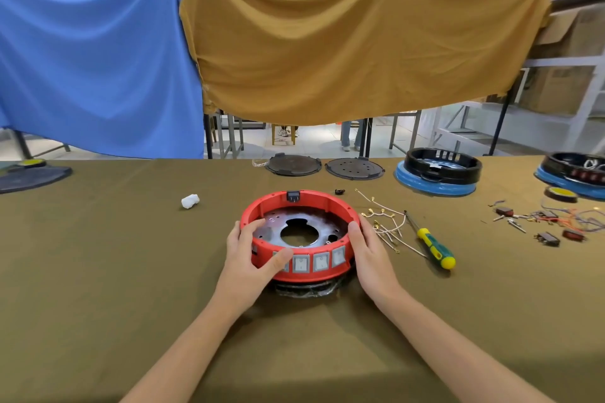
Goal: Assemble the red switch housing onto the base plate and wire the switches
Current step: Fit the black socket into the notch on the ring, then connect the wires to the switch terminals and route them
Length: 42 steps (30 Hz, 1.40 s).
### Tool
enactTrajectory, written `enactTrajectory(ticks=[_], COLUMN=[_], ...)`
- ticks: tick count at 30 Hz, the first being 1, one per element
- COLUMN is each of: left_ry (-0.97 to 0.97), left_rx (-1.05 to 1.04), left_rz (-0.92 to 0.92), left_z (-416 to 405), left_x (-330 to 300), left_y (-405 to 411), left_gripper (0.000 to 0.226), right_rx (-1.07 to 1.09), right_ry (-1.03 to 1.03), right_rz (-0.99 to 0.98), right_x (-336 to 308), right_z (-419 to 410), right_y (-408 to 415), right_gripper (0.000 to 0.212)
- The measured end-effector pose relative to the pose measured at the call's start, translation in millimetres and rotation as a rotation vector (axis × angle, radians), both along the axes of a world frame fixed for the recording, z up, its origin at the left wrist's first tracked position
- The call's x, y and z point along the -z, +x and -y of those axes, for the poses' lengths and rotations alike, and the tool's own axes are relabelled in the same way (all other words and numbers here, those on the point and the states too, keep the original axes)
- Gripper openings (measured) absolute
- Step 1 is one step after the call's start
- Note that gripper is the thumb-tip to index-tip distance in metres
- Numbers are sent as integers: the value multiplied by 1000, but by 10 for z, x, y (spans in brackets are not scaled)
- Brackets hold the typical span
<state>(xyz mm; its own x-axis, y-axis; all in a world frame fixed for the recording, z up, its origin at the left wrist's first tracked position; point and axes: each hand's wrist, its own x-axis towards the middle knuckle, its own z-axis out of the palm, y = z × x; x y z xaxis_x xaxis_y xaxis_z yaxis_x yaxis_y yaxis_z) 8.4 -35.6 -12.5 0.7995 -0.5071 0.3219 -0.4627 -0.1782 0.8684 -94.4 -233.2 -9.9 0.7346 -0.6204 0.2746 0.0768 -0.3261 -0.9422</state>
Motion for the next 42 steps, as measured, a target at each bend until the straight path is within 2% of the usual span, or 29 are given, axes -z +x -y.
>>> enactTrajectory(ticks=[2, 7, 9, 11, 13, 16, 19, 21, 24, 27, 30, 33, 37, 39, 42], left_ry=[5, -10, -26, -44, -77, -113, -87, 9, 12, -10, -53, -96, -122, -127, -128], left_rx=[-11, -45, -77, -108, -175, -235, -160, -101, -66, -58, -53, -39, -10, 4, 14], left_rz=[14, 96, 132, 193, 254, 132, 50, 90, 56, 40, 21, -28, -51, -48, -44], left_z=[18, 58, 68, 72, 73, 52, 35, 40, 86, 140, 174, 176, 171, 195, 210], left_x=[12, 56, 67, 80, 78, 19, -26, -15, -44, -55, 30, 93, 99, 90, 77], left_y=[36, 56, 54, 46, 51, 112, 229, 313, 476, 687, 812, 859, 899, 914, 938], left_gripper=[53, 35, 19, 12, 19, 28, 12, 27, 35, 34, 34, 47, 48, 51, 55], right_rx=[-13, 18, -9, 13, 23, -60, -71, 46, 207, 264, 277, 291, 253, 217, 241], right_ry=[36, 83, 24, -76, -165, -293, -321, -340, -426, -473, -524, -575, -573, -582, -532], right_rz=[5, 56, 48, 2, -19, -82, -98, -108, -313, -543, -639, -701, -795, -803, -641], right_x=[32, 68, 67, 73, 80, 67, -31, -124, -270, -303, -269, -265, -268, -237, -197], right_z=[41, 77, 71, 52, 14, -19, 116, 326, 773, 1198, 1439, 1548, 1643, 1682, 1759], right_y=[5, 10, 9, 5, -2, -23, -19, 29, 125, 210, 335, 519, 706, 760, 801], right_gripper=[46, 43, 42, 45, 42, 37, 36, 29, 20, 24, 24, 23, 23, 22, 20])
